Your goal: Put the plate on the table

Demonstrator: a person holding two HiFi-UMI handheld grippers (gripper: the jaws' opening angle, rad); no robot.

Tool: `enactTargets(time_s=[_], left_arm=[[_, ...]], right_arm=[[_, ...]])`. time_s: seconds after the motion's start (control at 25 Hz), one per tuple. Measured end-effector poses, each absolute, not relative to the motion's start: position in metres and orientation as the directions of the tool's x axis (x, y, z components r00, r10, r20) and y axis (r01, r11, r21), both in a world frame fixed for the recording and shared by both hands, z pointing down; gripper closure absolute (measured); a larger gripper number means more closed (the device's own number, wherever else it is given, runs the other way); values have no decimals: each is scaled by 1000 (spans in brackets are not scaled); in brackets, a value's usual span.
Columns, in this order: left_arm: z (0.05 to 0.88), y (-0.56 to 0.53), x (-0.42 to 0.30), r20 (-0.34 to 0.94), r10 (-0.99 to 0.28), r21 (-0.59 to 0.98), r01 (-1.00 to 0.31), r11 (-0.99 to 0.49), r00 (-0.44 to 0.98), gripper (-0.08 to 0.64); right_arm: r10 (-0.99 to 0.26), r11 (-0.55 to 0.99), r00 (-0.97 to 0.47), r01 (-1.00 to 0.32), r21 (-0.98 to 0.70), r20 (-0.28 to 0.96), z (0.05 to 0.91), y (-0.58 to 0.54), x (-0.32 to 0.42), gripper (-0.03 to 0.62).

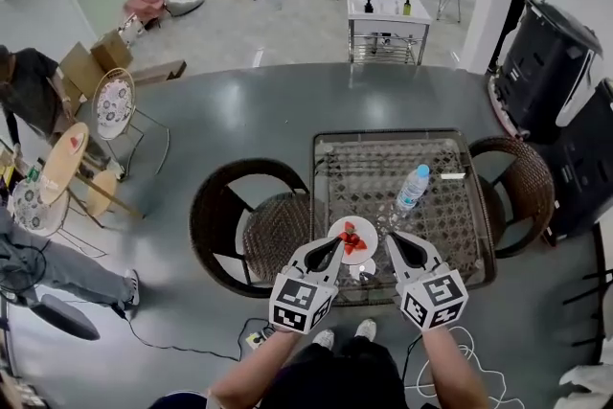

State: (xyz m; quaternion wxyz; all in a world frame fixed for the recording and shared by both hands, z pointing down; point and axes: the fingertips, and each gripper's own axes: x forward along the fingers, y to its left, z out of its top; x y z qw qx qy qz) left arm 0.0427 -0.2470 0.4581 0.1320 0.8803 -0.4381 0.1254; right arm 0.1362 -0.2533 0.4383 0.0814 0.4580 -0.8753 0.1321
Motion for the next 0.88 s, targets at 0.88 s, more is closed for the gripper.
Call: enactTargets(time_s=[0.88], left_arm=[[445,-241,43,322,-722,122,-783,-610,612,551]], right_arm=[[-795,561,-570,-821,-105,207,412,-248,132,588]])
